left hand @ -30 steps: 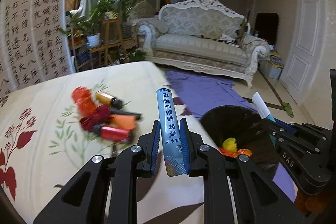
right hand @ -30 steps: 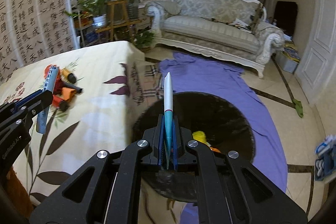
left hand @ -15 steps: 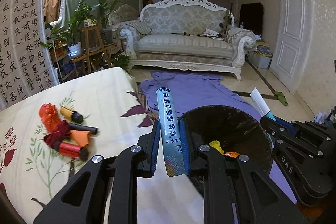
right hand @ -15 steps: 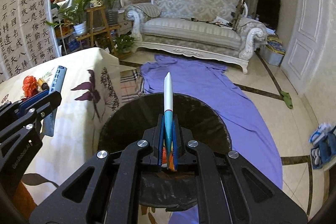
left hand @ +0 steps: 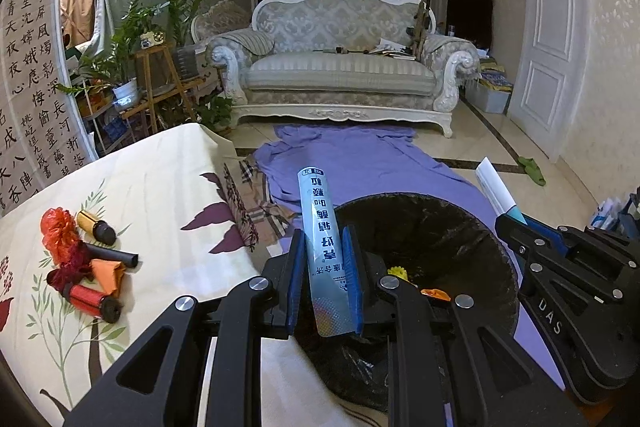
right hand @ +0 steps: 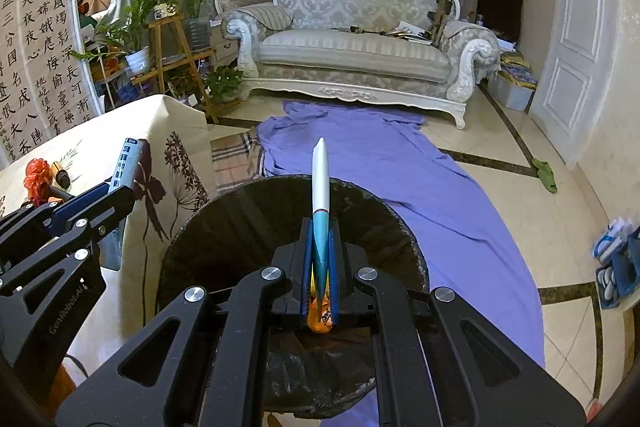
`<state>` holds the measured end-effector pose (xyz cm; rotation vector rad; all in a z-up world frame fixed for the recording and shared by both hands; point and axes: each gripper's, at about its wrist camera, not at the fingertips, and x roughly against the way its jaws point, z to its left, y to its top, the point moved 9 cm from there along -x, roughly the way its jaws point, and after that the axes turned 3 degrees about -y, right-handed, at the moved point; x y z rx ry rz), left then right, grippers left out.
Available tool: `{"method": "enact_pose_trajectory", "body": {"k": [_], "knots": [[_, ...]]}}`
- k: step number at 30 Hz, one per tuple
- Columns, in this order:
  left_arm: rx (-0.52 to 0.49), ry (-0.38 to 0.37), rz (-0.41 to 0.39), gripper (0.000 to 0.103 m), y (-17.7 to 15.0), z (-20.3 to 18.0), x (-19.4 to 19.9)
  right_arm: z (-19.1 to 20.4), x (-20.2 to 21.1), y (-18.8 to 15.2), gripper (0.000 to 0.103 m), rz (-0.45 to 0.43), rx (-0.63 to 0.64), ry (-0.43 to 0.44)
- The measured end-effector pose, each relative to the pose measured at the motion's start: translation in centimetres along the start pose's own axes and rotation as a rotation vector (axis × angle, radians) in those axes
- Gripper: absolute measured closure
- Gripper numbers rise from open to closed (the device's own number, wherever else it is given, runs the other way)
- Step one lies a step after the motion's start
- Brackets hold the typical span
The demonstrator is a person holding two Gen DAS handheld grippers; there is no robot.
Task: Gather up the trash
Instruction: 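Carry the marker and toothpaste tube over the black bin, then open both tools to drop the marker and tube into the bin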
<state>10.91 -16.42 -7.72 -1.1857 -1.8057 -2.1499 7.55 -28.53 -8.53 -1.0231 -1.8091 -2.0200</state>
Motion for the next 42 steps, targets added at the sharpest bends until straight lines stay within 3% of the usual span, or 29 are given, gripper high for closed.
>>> {"method": "enact_pose_trajectory", "body": {"k": [23, 24, 27, 38, 42], "knots": [[-0.022, -0.001, 0.044, 0.08, 0.5, -1.4, -2.4, -1.5, -1.7, 0.0, 0.094, 0.024, -0.036, -0.001], [-0.023, 0.002, 0.049, 0.078, 0.5, -1.4, -2.5, -1.5, -1.7, 0.0, 0.093, 0.022, -0.037, -0.003], [-0.02, 0.007, 0.051, 0.06, 0.5, -1.4, -2.6, -1.9, -1.8, 0.1, 0.071, 0.015, -0.058, -0.013], [-0.016, 0.045, 0.035, 0.039, 0.4, -0.3, -1.8, -2.3, -1.6, 0.3, 0.07, 0.008, -0.067, -0.017], [0.016, 0.061, 0.041, 0.037, 0.1, 1.2, -0.9, -1.2, -1.2, 0.3, 0.069, 0.011, -0.057, 0.002]]}}
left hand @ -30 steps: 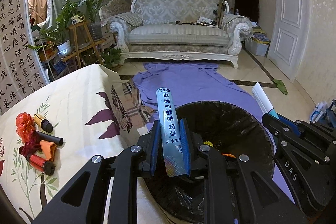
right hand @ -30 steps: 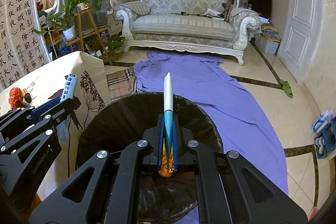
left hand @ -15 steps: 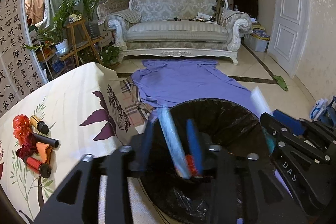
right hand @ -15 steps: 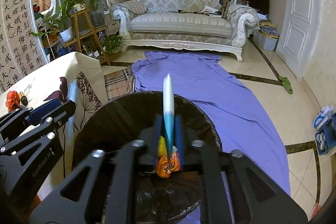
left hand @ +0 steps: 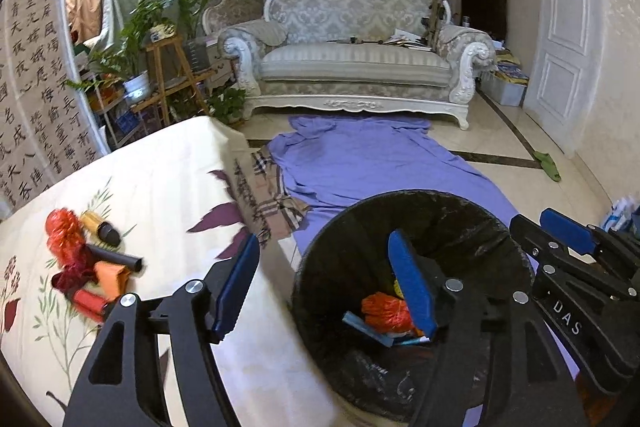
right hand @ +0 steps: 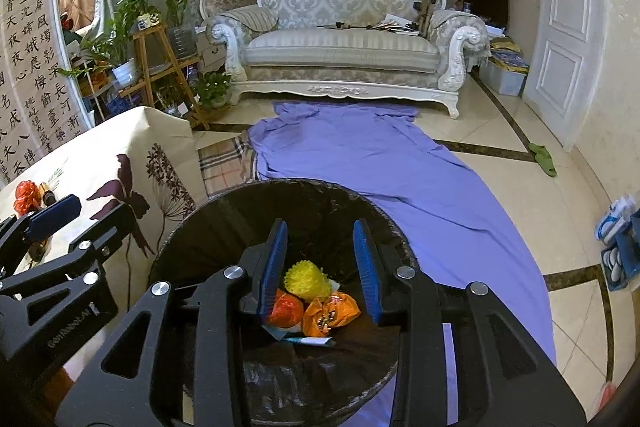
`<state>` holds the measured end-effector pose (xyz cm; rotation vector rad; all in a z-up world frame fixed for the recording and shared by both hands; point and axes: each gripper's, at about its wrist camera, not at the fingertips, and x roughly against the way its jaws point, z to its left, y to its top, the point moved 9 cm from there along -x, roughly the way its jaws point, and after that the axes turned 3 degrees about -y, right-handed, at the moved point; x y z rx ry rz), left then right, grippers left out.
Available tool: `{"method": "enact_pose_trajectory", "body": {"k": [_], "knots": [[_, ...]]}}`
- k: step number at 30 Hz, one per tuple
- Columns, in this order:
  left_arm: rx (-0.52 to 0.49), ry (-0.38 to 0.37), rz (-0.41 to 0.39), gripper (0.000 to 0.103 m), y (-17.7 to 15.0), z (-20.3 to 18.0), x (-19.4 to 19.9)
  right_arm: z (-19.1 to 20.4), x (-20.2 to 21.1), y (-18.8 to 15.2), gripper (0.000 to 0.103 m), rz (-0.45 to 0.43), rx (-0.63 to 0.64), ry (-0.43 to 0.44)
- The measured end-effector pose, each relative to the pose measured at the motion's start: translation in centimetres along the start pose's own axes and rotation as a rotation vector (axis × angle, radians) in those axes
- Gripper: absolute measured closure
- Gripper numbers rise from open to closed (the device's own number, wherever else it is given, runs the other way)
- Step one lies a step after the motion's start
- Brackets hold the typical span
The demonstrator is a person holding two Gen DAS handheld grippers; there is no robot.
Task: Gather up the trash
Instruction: 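Open both tools to drop the marker and tube into the bin, then move both tools back over the remaining items on the bed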
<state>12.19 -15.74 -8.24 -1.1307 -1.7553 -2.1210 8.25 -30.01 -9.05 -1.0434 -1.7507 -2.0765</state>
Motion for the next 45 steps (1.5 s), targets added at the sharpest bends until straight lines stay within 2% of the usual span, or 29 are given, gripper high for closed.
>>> {"method": "enact_pose_trajectory", "body": {"k": [5, 10, 23, 31, 38, 45], "knots": [[0.04, 0.043, 0.011, 0.036, -1.1, 2.7, 1.2, 2.7, 0.2, -0.2, 0.068, 0.008, 0.036, 0.046], [0.083, 0.094, 0.026, 0.036, -2.2, 5.8, 2.6, 7.0, 0.8, -0.7, 0.068, 0.015, 0.094, 0.117], [0.252, 0.314, 0.05, 0.035, -7.1, 18.7, 7.8, 19.7, 3.3, -1.4, 0.068, 0.012, 0.276, 0.308], [0.363, 0.431, 0.053, 0.035, -10.2, 26.3, 11.0, 25.9, 4.8, -2.2, 0.068, 0.013, 0.369, 0.395], [0.435, 0.492, 0.049, 0.035, -11.8, 30.6, 12.8, 29.6, 5.0, -3.2, 0.068, 0.036, 0.431, 0.44], [0.479, 0.518, 0.055, 0.035, -12.9, 32.6, 13.6, 32.0, 4.7, -4.0, 0.068, 0.062, 0.48, 0.467]]}}
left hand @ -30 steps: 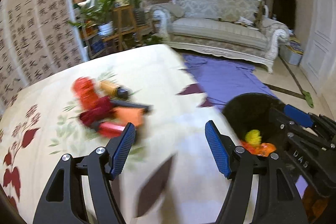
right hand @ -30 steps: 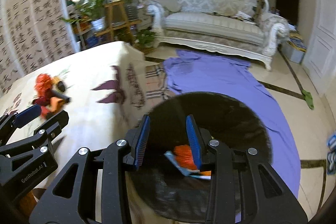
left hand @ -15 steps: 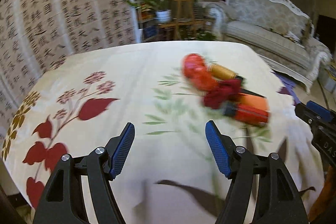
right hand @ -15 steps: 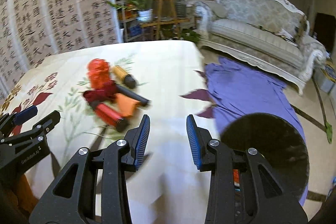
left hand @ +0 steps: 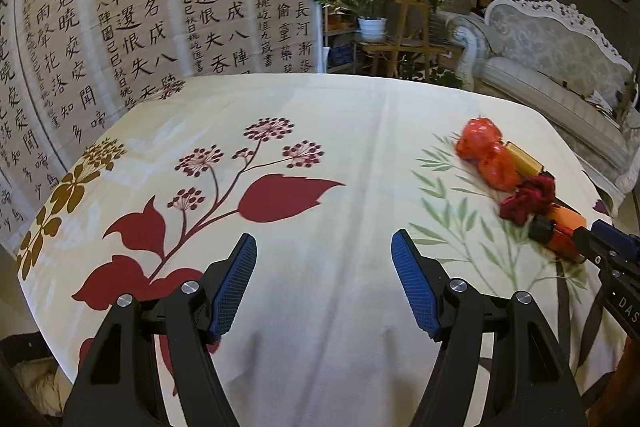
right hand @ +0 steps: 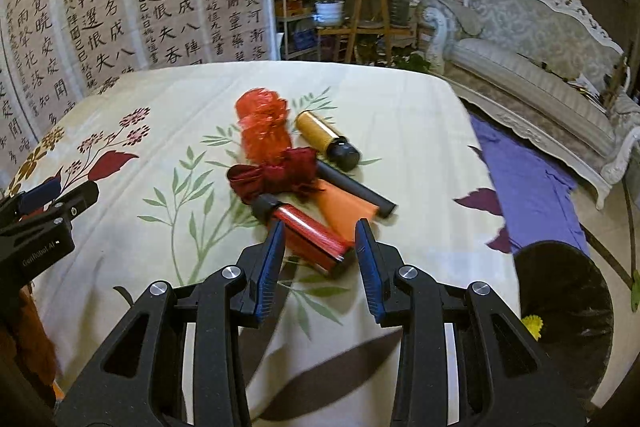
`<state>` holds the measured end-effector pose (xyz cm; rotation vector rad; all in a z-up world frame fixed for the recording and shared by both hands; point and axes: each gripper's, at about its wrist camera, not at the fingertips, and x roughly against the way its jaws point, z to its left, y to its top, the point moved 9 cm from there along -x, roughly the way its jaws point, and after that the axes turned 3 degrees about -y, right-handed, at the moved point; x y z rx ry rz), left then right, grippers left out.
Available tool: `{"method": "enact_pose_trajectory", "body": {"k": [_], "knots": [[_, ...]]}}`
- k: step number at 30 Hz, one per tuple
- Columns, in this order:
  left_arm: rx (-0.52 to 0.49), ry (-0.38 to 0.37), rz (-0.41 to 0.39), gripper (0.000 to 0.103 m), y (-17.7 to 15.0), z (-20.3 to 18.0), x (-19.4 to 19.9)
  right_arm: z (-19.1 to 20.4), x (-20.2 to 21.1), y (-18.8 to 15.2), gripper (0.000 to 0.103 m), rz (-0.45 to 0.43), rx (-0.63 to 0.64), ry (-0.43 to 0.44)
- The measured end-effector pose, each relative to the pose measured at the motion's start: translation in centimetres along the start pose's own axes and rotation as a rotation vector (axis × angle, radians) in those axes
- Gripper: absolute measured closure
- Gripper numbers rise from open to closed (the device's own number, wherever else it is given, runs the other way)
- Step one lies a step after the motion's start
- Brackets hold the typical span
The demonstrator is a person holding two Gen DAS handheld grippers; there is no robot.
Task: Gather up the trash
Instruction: 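Move both tools back over the remaining items on the bed, then grasp the red bottle with the right tool and lift it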
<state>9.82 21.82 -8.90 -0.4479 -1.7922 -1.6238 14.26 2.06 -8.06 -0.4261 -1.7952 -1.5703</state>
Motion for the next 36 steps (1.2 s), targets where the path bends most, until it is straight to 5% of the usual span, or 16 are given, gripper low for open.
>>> {"method": "enact_pose_trajectory", "body": {"k": [17, 21, 36], "knots": [[0.023, -0.023, 0.019, 0.034, -0.3, 0.2, -0.6, 3.2, -2.4, -0.7, 0.068, 0.095, 0.084, 0.037], [0.021, -0.024, 0.017, 0.034, -0.2, 0.1, -0.5, 3.6, -2.5, -1.1, 0.08, 0.11, 0.098, 0.036], [-0.019, -0.045, 0.011, 0.034, -0.3, -1.5, -0.4, 0.1, 0.4, -4.2, 0.08, 0.113, 0.051, -0.04]]}}
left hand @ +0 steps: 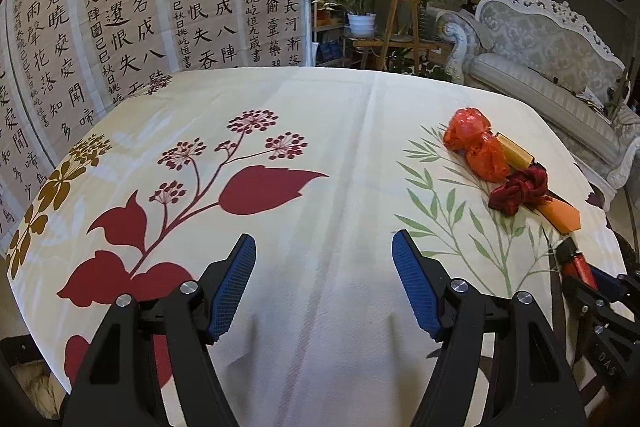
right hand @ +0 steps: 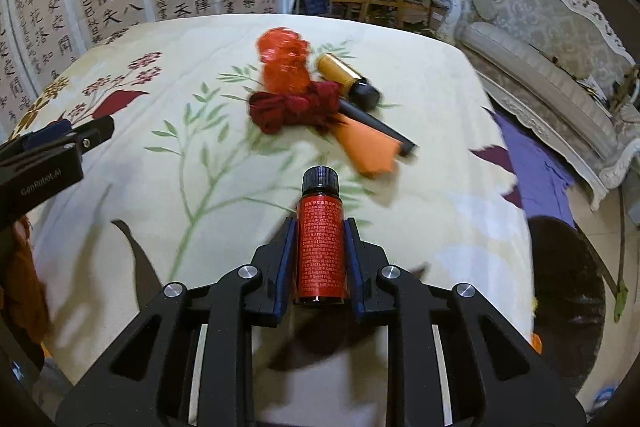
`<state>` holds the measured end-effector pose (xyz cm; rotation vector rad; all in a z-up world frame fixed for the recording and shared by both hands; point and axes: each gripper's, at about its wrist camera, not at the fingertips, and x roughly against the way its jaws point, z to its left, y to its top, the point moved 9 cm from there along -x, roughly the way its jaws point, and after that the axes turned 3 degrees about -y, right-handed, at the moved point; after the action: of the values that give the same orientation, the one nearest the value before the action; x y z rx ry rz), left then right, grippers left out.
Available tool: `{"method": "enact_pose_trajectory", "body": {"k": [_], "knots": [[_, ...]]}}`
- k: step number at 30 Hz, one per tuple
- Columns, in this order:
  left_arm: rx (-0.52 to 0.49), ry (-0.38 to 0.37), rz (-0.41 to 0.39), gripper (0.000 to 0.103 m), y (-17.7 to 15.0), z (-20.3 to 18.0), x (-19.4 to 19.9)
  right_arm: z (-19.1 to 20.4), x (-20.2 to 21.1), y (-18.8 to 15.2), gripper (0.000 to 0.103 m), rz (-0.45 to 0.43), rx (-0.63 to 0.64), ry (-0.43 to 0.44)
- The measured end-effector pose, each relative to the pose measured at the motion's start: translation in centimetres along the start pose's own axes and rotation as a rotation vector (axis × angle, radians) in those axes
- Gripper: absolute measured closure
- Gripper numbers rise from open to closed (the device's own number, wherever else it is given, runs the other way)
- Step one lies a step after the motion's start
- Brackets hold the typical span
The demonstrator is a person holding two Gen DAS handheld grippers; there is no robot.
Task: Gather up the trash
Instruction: 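Grasp the red bottle with the right tool and lift it, then grasp the red ribbon with the left tool while the right tool holds the bottle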
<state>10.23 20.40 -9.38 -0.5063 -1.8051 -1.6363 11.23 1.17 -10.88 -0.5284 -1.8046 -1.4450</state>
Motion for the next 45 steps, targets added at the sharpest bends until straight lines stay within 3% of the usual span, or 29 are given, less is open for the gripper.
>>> {"method": "enact_pose_trajectory", "body": {"k": [8, 16, 43, 45], "knots": [[-0.031, -0.027, 0.004, 0.034, 0.2, -2.1, -0.3, -4.5, -0.4, -0.3, 0.08, 0.003, -0.077, -0.076], [-0.08, -0.092, 0.025, 0.034, 0.7, -5.6, -1.2, -6.8, -2.3, 1.5, 0.08, 0.012, -0.131, -0.072], [-0.231, -0.237, 0.081, 0.032, 2.8, -13.7, -5.2, -8.3, -4.8, 4.1, 0.08, 0.014, -0.153, -0.057], [-0.241, -0.248, 0.083, 0.037, 2.7, -14.1, -5.2, -8.4, -4.8, 4.2, 0.08, 0.014, -0.153, -0.057]]}}
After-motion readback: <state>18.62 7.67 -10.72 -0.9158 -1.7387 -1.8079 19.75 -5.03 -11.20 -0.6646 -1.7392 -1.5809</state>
